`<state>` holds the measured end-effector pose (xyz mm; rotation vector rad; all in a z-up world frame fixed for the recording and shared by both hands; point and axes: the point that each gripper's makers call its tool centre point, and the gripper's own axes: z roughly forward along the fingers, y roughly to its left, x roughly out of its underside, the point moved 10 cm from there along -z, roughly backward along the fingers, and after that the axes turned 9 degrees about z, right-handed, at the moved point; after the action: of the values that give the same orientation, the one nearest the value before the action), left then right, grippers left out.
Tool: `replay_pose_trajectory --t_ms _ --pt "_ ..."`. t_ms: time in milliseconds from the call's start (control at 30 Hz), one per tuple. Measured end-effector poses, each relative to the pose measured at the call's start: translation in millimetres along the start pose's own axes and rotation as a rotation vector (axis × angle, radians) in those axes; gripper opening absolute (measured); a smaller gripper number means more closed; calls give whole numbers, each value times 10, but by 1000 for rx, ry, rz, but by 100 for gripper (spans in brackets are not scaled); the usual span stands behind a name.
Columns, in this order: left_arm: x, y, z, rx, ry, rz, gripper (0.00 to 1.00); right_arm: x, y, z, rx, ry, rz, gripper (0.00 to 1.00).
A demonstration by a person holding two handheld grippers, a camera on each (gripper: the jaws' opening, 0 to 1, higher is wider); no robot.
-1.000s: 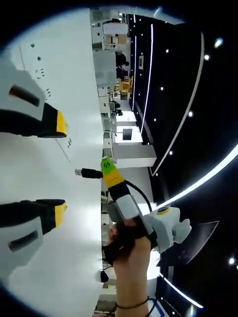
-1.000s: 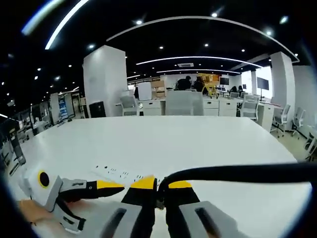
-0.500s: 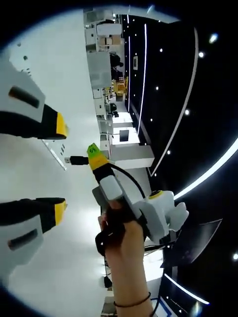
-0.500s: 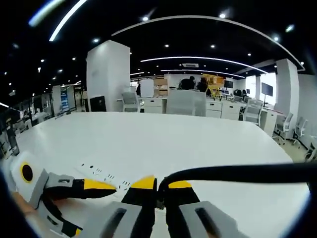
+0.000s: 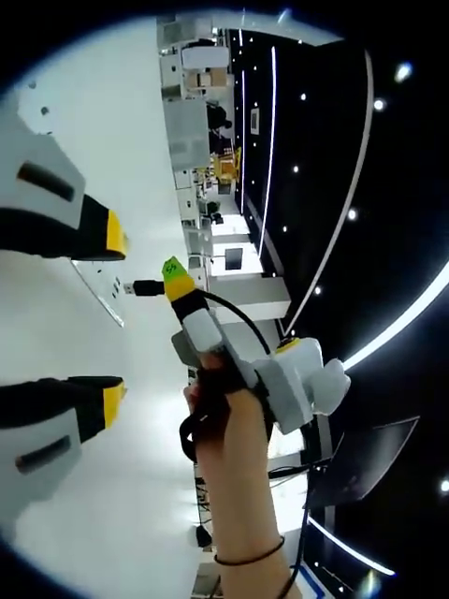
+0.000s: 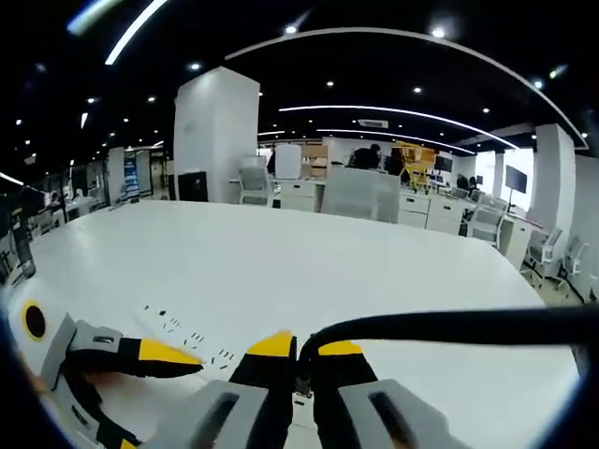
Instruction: Find the data cable on the table. Grasp the USB connector end of the cable and insert it into the USB port on the table
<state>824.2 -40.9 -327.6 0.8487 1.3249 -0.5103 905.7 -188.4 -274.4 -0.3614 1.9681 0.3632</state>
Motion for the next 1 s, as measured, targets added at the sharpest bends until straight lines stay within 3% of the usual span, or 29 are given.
replay_pose_trajectory --t_ms 1000 --pt "28 -2 21 -11 -4 -13 49 120 -36 71 -19 37 -39 7"
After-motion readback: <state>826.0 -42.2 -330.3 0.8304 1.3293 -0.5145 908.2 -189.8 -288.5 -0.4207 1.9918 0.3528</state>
